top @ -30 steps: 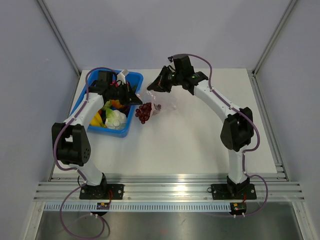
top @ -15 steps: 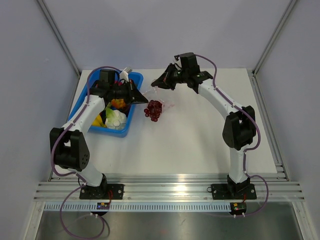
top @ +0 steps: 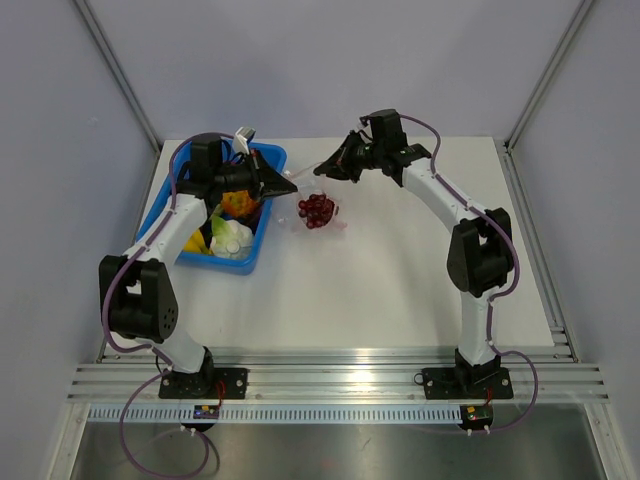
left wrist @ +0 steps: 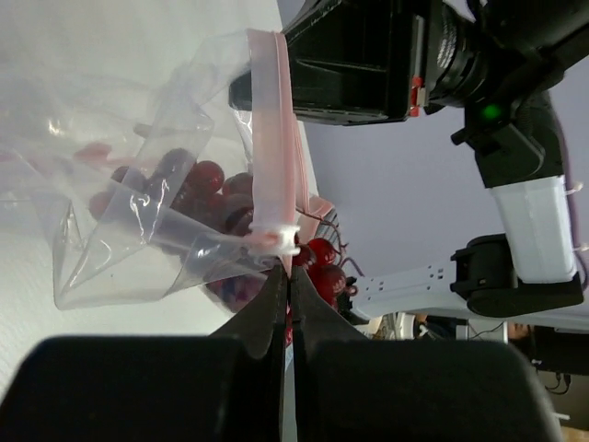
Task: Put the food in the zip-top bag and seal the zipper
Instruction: Adjust the zipper food storage bag at the center of the board.
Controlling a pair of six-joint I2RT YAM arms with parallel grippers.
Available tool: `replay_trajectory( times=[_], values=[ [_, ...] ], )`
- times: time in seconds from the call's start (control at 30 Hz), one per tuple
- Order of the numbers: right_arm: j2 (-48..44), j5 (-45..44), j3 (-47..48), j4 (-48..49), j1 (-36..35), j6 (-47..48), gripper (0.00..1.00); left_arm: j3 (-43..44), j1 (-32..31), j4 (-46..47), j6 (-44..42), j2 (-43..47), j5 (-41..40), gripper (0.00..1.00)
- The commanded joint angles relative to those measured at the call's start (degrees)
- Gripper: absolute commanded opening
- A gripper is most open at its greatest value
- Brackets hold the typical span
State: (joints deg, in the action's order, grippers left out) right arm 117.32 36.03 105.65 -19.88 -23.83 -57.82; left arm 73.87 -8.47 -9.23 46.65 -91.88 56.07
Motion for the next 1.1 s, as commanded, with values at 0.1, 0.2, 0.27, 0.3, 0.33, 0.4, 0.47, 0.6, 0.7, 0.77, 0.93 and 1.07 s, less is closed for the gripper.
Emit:
replay_trajectory(
  times=[0.1, 0.2, 0.27, 0.3, 0.33, 0.4, 0.47, 0.6, 0.7, 0.77, 0.93, 1.07],
  values=[
    [-1.30, -3.25, -1.23, -0.95, 2.12, 2.36, 0.00, -1.53, 3.19, 10.99, 10.21, 2.84, 3.25, 0.00],
    [-1.56, -3.60, -1.85, -1.21, 2.13, 2.80, 0.00, 0.66, 3.46, 12.22, 11.97, 1.27, 3.08, 0.00],
    [-1.83, -3.86, -2.02, -1.56, 2.30, 3.24, 0.00, 2.76, 3.46, 12.05, 12.50, 0.47, 2.73, 0.00],
    [-2.09, -4.04, -2.11, -1.83, 2.21, 3.33, 0.00, 3.38, 3.46, 12.05, 12.67, 0.03, 2.46, 0.00],
    [-2.35, -4.56, -2.20, -2.00, 2.30, 3.94, 0.00, 3.91, 3.46, 11.70, 12.50, -0.67, 2.46, 0.00],
    [-4.19, -5.61, -2.37, -3.23, 2.21, 4.82, 0.00, 6.37, 3.46, 9.42, 10.84, -1.37, 2.02, 0.00],
    [-7.52, -8.24, -2.37, -5.68, 2.30, 7.28, 0.00, 8.65, 3.46, 3.37, 5.84, -2.25, 1.58, 0.00],
    [-13.86, -12.82, -2.37, -10.17, 2.21, 12.20, 0.00, 22.58, 2.06, -18.92, -14.01, -7.25, -1.57, 0.00],
    [-18.34, -14.23, -3.51, -12.02, 1.43, 15.27, 0.00, 27.71, 1.88, -31.25, -26.83, -10.42, -3.52, 0.00],
    [-20.72, -15.02, -4.31, -13.08, 0.29, 15.90, 0.00, 29.22, 1.88, -33.38, -29.85, -12.18, -3.34, 0.00],
    [-25.28, -20.28, -6.76, -15.54, -5.08, 16.43, 0.00, 35.10, 1.70, -39.89, -34.08, -16.14, -7.12, 0.00],
    [-25.65, -23.55, -8.96, -14.67, -7.10, 15.72, 0.00, 36.87, 0.30, -40.51, -35.05, -18.42, -9.48, 0.38]
  ],
)
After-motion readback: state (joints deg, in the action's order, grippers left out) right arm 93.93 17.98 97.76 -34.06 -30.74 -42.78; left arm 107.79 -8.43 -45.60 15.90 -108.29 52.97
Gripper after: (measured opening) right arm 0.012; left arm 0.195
